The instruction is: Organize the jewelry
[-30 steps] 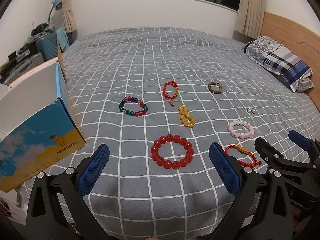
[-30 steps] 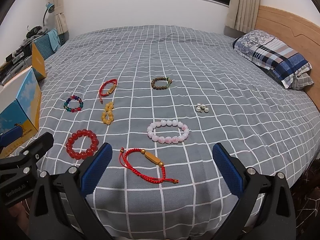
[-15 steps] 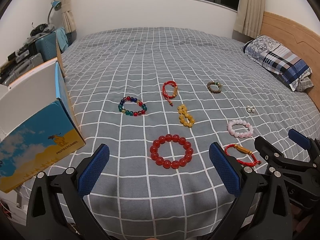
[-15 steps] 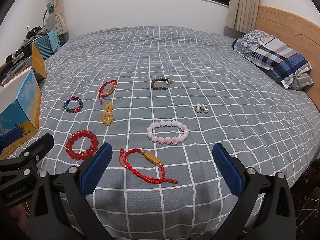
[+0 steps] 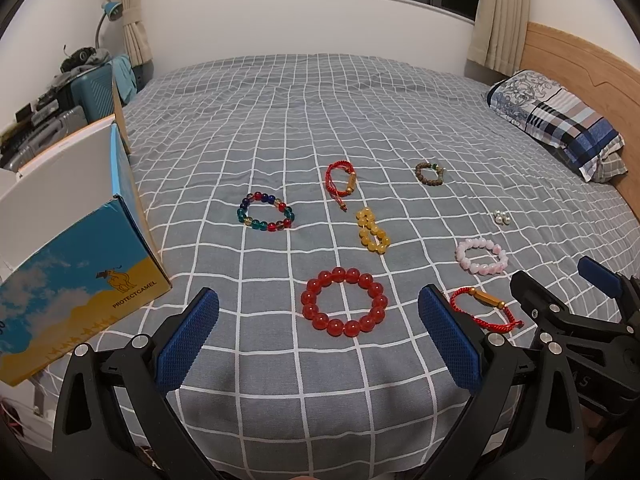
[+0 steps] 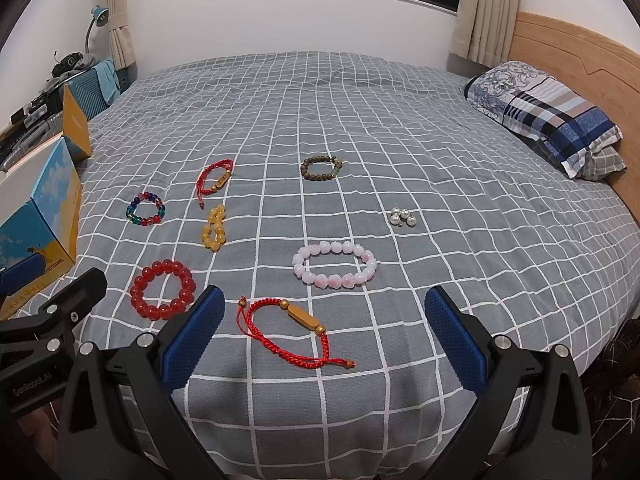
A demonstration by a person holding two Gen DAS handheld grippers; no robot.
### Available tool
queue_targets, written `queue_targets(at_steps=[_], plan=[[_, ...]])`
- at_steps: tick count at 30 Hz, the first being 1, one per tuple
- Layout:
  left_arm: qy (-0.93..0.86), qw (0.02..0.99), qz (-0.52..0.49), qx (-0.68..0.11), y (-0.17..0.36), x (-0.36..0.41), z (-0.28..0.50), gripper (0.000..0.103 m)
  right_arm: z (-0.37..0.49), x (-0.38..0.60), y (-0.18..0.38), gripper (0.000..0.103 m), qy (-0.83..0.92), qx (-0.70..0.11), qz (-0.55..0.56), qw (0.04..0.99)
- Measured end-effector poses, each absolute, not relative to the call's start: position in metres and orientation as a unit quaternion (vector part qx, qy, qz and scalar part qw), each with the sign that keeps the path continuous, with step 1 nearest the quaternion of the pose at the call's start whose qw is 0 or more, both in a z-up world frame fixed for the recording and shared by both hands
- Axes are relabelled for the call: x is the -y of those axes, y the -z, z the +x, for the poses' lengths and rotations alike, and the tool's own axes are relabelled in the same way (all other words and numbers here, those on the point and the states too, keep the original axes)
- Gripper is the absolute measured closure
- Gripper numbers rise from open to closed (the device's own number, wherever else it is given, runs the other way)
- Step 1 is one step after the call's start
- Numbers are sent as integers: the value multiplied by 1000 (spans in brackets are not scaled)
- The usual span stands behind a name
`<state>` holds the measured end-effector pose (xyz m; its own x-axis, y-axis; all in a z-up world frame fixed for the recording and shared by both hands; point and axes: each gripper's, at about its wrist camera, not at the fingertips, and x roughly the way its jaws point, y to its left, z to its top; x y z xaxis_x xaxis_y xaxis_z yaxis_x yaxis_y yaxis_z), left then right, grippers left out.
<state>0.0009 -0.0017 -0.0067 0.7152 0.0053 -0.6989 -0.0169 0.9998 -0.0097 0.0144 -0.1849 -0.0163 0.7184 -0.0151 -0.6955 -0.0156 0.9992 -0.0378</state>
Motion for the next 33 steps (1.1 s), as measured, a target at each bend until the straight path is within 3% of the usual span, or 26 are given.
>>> queue_targets(at_steps=[33], plan=[[-5,926,-7,-378,7,1,2,6,14,184,17,6,-1,-375,-21,927]])
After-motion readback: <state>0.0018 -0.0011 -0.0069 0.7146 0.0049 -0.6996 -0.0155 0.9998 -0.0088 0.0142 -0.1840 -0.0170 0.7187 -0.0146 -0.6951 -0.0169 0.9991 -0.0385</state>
